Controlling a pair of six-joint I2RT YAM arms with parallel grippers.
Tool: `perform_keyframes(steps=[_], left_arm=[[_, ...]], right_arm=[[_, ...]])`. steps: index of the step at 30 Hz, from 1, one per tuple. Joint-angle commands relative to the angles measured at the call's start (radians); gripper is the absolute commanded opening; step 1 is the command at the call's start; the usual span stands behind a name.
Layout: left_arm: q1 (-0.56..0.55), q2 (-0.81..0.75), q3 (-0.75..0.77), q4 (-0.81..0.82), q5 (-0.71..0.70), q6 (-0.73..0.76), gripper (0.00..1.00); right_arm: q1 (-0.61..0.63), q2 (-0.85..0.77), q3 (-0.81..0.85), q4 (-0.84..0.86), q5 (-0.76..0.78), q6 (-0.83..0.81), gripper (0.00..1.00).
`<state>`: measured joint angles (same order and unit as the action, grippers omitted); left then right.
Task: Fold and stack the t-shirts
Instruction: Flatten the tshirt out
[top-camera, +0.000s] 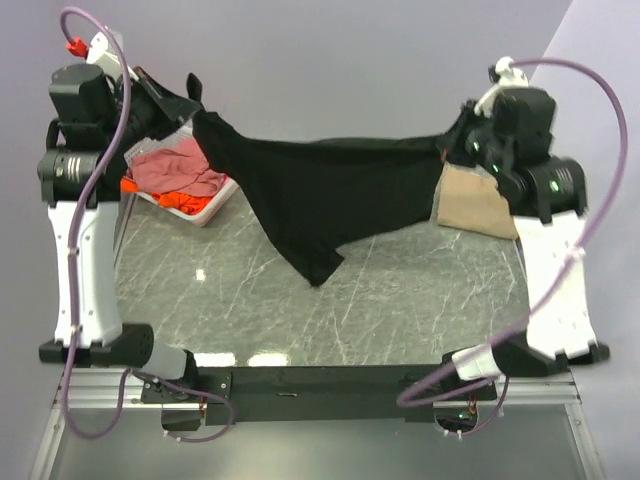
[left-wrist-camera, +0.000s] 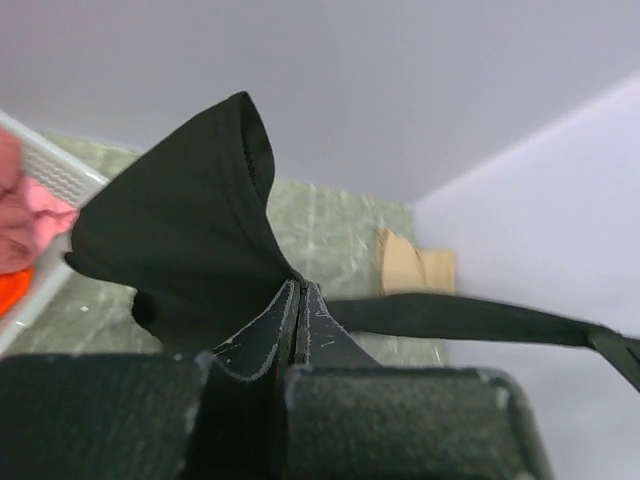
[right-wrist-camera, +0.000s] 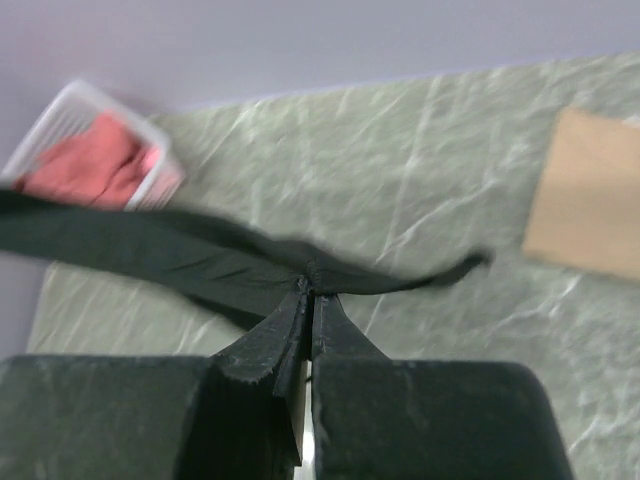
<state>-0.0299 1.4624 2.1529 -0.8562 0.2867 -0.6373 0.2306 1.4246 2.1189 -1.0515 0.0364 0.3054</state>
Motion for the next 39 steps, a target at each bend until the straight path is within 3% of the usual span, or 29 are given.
perform_keyframes(steps=[1, 6, 11, 14, 20, 24, 28, 32, 39], left_arm=[[-0.071, -0.121, -0.042, 0.054, 0.026, 0.082, 0.01], [-0.110, -0.309, -0.198, 0.017, -0.030, 0.096, 0.01], [-0.110, -0.454, -0.271, -0.076, -0.063, 0.090, 0.01], [-0.110, -0.467, -0.164, -0.176, -0.083, 0.091, 0.01], [-0.110, -0.432, 0.075, -0.276, -0.066, 0.057, 0.01], [-0.110, -0.432, 0.116, -0.236, -0.037, 0.019, 0.00], [-0.110, -0.470, -0.039, -0.107, -0.005, 0.011, 0.01], [-0.110, -0.464, -0.313, 0.066, 0.043, 0.033, 0.00], [-0.117, -0.223, -0.326, 0.183, 0.086, 0.154, 0.01]], right_arm=[[-0.010, -0.150, -0.114, -0.016, -0.180, 0.029, 0.00], [-0.008, -0.372, -0.426, 0.060, -0.324, 0.156, 0.00], [-0.007, -0.533, -0.498, 0.009, -0.345, 0.239, 0.00], [-0.005, -0.556, -0.384, -0.094, -0.297, 0.232, 0.00], [-0.005, -0.484, 0.022, -0.309, -0.253, 0.231, 0.00], [-0.007, -0.472, 0.092, -0.311, -0.219, 0.247, 0.00], [-0.007, -0.503, -0.051, -0.214, -0.176, 0.239, 0.00], [-0.007, -0.538, -0.311, -0.044, -0.083, 0.213, 0.00], [-0.019, -0.440, -0.586, 0.243, -0.003, 0.121, 0.00]])
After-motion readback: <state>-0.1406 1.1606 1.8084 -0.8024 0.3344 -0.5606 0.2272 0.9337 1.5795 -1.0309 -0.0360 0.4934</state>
